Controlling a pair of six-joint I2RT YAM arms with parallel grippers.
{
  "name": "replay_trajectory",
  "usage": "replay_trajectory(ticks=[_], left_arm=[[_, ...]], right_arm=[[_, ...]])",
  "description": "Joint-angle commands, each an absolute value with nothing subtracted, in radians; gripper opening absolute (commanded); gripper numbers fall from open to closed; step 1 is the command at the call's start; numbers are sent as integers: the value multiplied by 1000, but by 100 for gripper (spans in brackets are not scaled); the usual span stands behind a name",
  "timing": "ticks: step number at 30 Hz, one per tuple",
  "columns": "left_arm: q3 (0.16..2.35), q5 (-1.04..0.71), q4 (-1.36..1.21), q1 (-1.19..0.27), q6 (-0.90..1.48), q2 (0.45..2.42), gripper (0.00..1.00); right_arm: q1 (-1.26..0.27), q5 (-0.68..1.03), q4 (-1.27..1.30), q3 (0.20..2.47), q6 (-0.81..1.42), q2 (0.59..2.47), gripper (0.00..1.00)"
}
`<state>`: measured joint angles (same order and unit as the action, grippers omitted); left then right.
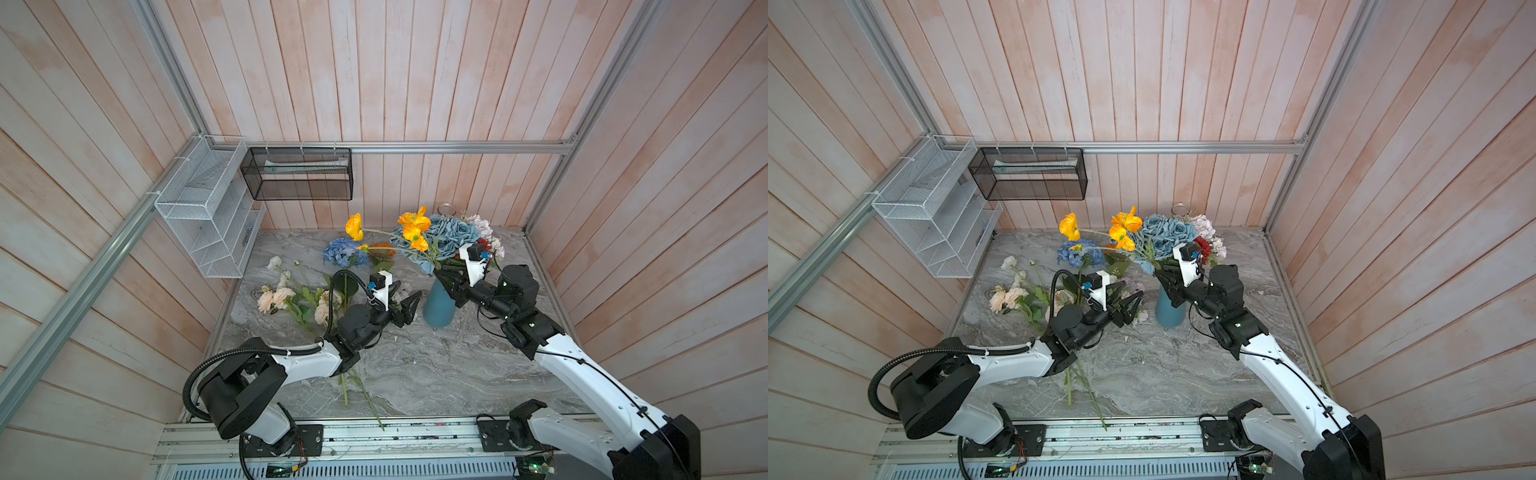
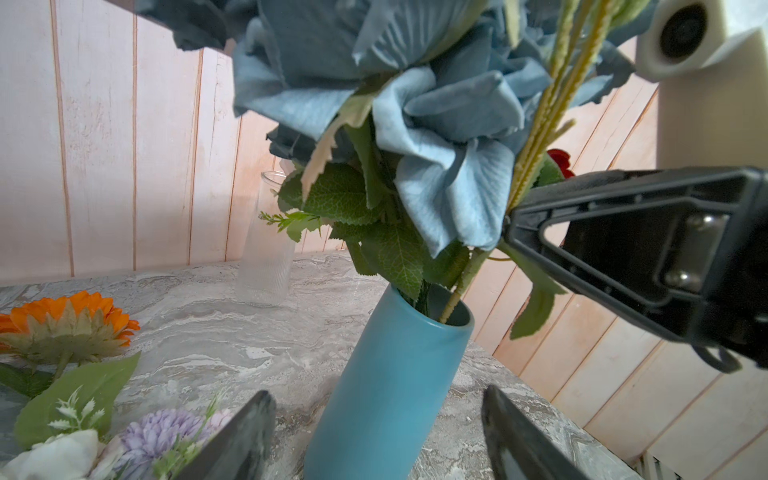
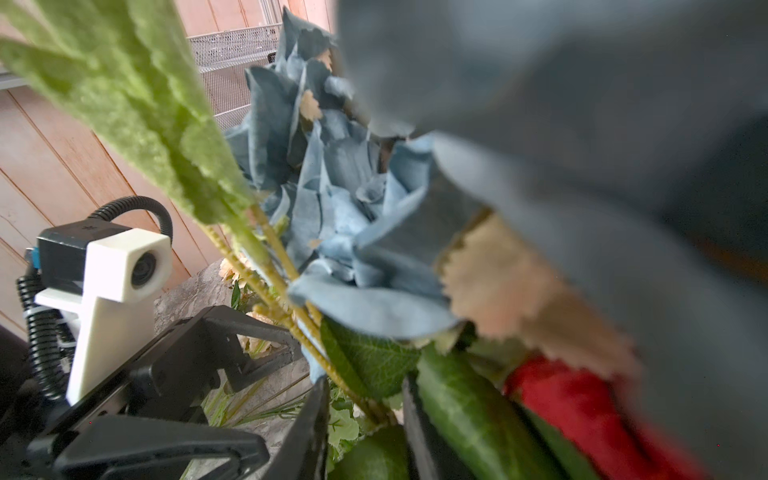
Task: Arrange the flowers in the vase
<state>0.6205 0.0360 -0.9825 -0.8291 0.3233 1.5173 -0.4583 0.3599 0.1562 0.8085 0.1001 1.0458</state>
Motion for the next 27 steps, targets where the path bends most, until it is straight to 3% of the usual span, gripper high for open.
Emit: replay_trajectory(ticks=[1, 7, 15, 27], left_arm=[[624, 64, -987, -824, 328, 1503, 79], [612, 72, -995, -822, 332, 1500, 79], [606, 80, -996, -822, 333, 1493, 80], [599, 77, -1001, -821, 341, 1480, 80]], right_arm=[[-469, 353, 138, 826, 66, 1068, 31], [-469, 322, 157, 822, 55, 1086, 27], [-469, 287, 160, 781, 58, 1052, 6], [-469, 276, 144, 733, 60, 1035, 8]])
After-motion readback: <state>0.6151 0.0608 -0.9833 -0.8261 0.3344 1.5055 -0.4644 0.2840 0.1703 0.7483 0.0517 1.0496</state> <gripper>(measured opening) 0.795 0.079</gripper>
